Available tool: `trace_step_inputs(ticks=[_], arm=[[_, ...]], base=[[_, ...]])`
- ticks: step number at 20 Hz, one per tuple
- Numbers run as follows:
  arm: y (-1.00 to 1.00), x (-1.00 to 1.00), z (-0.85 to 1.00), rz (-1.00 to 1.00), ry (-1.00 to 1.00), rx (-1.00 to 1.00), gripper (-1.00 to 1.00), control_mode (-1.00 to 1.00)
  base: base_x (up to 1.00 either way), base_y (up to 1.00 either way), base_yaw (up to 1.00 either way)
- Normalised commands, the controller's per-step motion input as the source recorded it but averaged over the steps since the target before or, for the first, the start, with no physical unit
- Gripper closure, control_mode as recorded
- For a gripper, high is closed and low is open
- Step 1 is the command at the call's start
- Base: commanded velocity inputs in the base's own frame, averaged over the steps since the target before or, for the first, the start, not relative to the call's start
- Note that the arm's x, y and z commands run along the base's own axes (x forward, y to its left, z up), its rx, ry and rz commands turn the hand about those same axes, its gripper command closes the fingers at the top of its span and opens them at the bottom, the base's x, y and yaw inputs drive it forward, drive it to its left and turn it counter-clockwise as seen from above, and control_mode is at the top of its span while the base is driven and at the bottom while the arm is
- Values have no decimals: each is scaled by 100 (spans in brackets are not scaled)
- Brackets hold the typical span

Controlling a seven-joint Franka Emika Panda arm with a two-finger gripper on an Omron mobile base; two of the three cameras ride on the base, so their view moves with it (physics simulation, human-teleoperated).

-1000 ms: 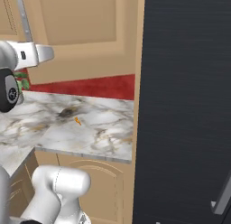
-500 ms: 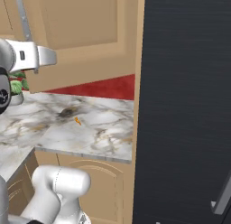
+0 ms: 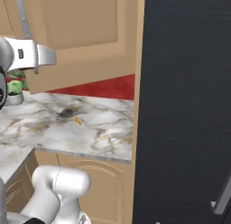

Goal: Retrieve the pan from the cabinet, then place the raw meat into the pan to avoid contamination.

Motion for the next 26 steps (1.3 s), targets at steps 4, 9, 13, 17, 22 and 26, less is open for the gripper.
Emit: trace_step_inputs(ticks=[4,9,13,17,22,26], arm=[[0,-75,9,0,-5,0,-100,-100],[25,-63,4,0,-2,0,-100,-100],[60,-22,0,0,8,-5,-100,-100],[66,-4,0,0,12,-9,-100,-100],[56,11,0,0,13,-11,-100,-100],[35,16,-1,1,24,-20,-100,-100]], base=[[0,0,0],[0,0,0],[0,0,0],[0,0,0],[0,0,0],[0,0,0]])
